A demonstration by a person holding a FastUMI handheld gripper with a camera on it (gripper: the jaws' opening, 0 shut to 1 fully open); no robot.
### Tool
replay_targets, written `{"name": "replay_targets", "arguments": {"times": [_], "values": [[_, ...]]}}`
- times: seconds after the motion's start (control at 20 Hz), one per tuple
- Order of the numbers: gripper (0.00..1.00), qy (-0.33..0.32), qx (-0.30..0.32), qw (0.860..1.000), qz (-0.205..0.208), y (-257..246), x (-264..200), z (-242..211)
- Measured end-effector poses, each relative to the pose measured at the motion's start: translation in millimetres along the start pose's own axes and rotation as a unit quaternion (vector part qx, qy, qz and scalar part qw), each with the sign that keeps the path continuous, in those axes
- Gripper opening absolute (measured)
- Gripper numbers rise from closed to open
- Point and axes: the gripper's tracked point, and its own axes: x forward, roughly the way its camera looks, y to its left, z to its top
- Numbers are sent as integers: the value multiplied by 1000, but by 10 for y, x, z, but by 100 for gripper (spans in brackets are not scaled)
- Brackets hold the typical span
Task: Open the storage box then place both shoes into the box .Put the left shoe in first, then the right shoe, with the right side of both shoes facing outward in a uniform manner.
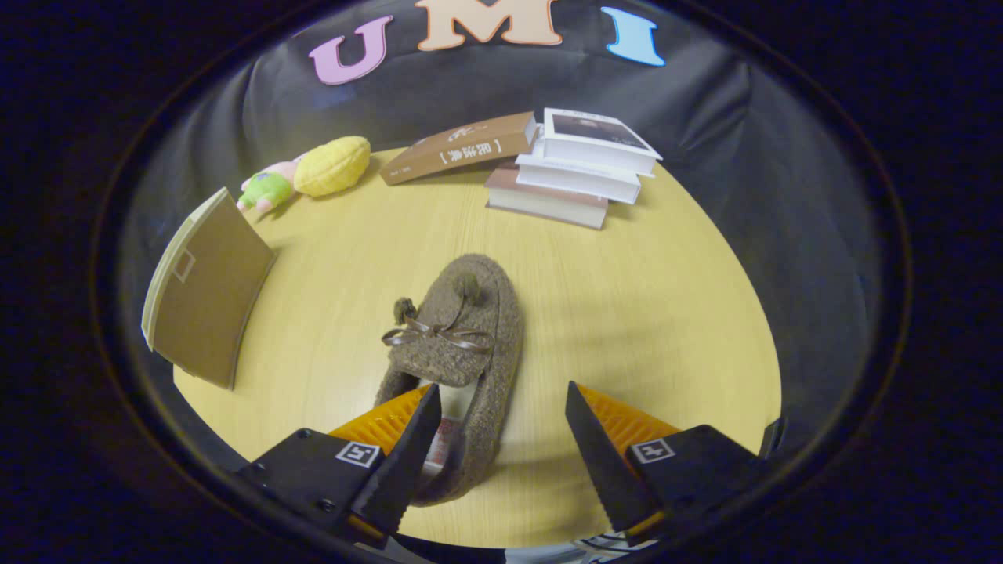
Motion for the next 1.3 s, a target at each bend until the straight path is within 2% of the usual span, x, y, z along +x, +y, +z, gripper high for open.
{"name": "replay_targets", "arguments": {"times": [0.05,0.25,0.4,0.5,0.6,0.85,1.0,1.15,1.3], "values": [[89,10,0,1000,5,17,38,-52],[52,36,22,999,30,137,101,-110],[25,44,29,998,17,66,123,-116],[6,51,52,997,24,61,110,-129],[4,49,81,995,30,52,76,-78],[4,39,158,984,78,298,-163,131],[3,20,160,983,82,485,-329,324],[3,7,167,979,113,890,-553,538],[3,-11,158,979,127,1262,-749,776]]}}
